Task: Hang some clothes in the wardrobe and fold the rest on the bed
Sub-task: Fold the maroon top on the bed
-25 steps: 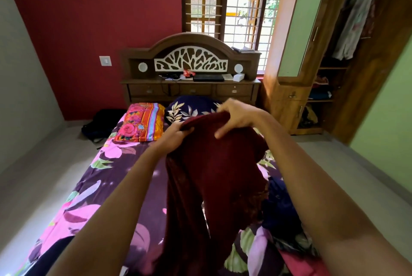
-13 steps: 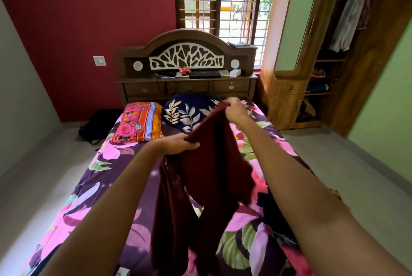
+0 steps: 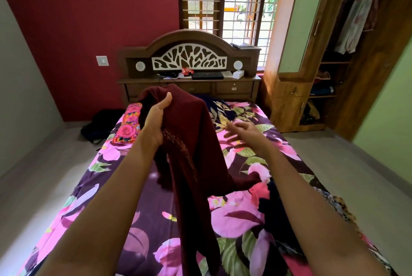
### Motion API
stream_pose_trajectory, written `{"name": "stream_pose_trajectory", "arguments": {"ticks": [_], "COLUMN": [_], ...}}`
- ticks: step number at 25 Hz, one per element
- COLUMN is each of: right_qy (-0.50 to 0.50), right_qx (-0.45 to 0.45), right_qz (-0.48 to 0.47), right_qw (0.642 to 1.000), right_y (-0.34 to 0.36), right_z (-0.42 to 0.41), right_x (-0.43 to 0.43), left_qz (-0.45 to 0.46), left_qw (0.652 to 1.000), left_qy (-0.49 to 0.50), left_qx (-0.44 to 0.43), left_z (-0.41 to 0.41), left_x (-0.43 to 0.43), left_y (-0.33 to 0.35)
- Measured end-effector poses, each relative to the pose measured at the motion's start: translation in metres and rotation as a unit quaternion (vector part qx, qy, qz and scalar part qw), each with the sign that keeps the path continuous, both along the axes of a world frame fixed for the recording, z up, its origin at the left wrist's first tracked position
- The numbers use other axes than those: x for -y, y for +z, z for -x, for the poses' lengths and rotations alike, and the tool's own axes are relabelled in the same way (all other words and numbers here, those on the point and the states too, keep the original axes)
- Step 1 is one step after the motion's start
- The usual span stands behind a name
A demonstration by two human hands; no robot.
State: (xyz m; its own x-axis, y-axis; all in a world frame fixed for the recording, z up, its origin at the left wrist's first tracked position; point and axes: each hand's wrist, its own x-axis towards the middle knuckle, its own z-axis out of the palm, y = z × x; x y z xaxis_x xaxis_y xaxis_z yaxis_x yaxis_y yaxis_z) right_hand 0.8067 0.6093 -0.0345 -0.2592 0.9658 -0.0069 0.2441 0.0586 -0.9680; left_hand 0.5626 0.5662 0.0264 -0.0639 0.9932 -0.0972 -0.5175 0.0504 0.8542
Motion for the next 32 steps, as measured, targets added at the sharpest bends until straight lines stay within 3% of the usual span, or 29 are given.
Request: {"name": "stream_pose_trajectory", "arguments": {"ticks": [4, 7, 12, 13, 15, 17, 18, 19, 20, 22, 23, 25, 28, 30, 31, 32], "right_qy": [0.059, 0.038, 0.027, -0.014, -0.133, -0.191, -0.266, -0.349, -0.386, -0.264, -0.187, -0.113, -0.028, 0.034, 0.02, 0.01], "right_qx": [0.072, 0.178, 0.249, 0.241, 0.127, 0.019, -0.001, -0.044, -0.107, -0.25, -0.283, -0.314, -0.218, -0.099, -0.06, -0.108], "right_qz": [0.061, 0.028, 0.138, 0.101, -0.065, -0.205, -0.218, -0.185, -0.075, 0.193, 0.252, 0.279, 0.281, 0.288, 0.289, 0.274], "right_qw": [0.994, 0.983, 0.958, 0.965, 0.981, 0.96, 0.939, 0.918, 0.913, 0.911, 0.906, 0.901, 0.934, 0.952, 0.955, 0.956], "right_y": [-0.039, -0.052, 0.012, 0.026, 0.049, 0.047, 0.032, 0.009, -0.014, -0.063, -0.078, -0.08, -0.062, -0.043, -0.031, -0.024], "right_z": [0.007, 0.027, 0.014, 0.011, 0.009, 0.016, 0.022, 0.027, 0.036, 0.06, 0.071, 0.085, 0.083, 0.069, 0.063, 0.052], "right_x": [0.006, -0.001, -0.017, -0.026, -0.043, -0.043, -0.043, -0.043, -0.036, -0.024, -0.023, -0.021, -0.02, -0.015, -0.018, -0.021], "left_qz": [-0.026, -0.053, -0.054, -0.059, -0.077, -0.095, -0.102, -0.107, -0.109, -0.118, -0.117, -0.109, -0.109, -0.09, -0.081, -0.075], "left_qw": [1.0, 0.999, 0.998, 0.997, 0.993, 0.989, 0.989, 0.989, 0.989, 0.989, 0.988, 0.988, 0.987, 0.99, 0.991, 0.991], "left_qy": [-0.004, 0.0, 0.039, 0.044, 0.059, 0.061, 0.055, 0.052, 0.052, 0.036, 0.024, 0.007, 0.017, 0.035, 0.047, 0.057], "left_qx": [-0.002, 0.001, 0.022, 0.039, 0.069, 0.09, 0.093, 0.088, 0.083, 0.087, 0.094, 0.108, 0.117, 0.107, 0.1, 0.098], "left_z": [-0.009, -0.011, 0.022, 0.029, 0.041, 0.042, 0.038, 0.032, 0.025, 0.013, 0.009, 0.01, 0.024, 0.038, 0.048, 0.058], "left_x": [-0.007, -0.008, -0.001, 0.001, 0.003, 0.003, 0.002, 0.0, -0.002, -0.007, -0.01, -0.011, -0.012, -0.01, -0.009, -0.008], "left_y": [0.011, 0.017, 0.011, 0.01, 0.009, 0.014, 0.018, 0.023, 0.026, 0.03, 0.031, 0.031, 0.027, 0.02, 0.013, 0.006]}}
